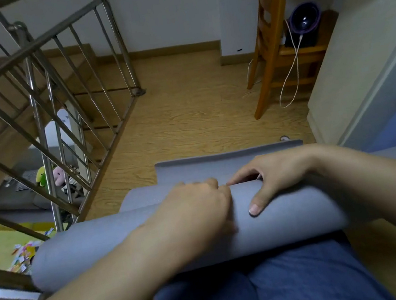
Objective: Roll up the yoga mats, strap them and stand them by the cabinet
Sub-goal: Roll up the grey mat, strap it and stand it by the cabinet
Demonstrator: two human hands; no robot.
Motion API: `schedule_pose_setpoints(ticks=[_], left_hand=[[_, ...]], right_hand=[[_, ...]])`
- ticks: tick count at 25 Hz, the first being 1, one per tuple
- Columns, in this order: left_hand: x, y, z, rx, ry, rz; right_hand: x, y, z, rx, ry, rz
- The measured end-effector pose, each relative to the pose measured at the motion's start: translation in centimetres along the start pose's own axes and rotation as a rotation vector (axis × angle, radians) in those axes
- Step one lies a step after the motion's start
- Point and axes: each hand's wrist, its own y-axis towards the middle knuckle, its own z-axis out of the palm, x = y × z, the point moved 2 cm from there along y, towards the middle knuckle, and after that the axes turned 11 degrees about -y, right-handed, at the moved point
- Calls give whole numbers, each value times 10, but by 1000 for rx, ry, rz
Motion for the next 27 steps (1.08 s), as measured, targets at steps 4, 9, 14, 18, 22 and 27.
schedule_pose_setpoints(ticks=[4,9,14,18,22,27], left_hand=[[-7,-5,19,-15,52,-54],[1,15,26,-53,46,-82],[21,34,21,39,-111,-115],[14,24,11,40,-118,-102],[1,0,13,100,-166,-64],[15,8,8,412,-378,-115]], right_hand=[[11,-9,-6,-135,-97,34],[57,-41,8,-422,-715,44],[36,-20,50,-452,-758,155],[41,-27,40,-492,-728,77],[61,-50,43,-409,-755,15],[63,-38,31,-181,-587,13]])
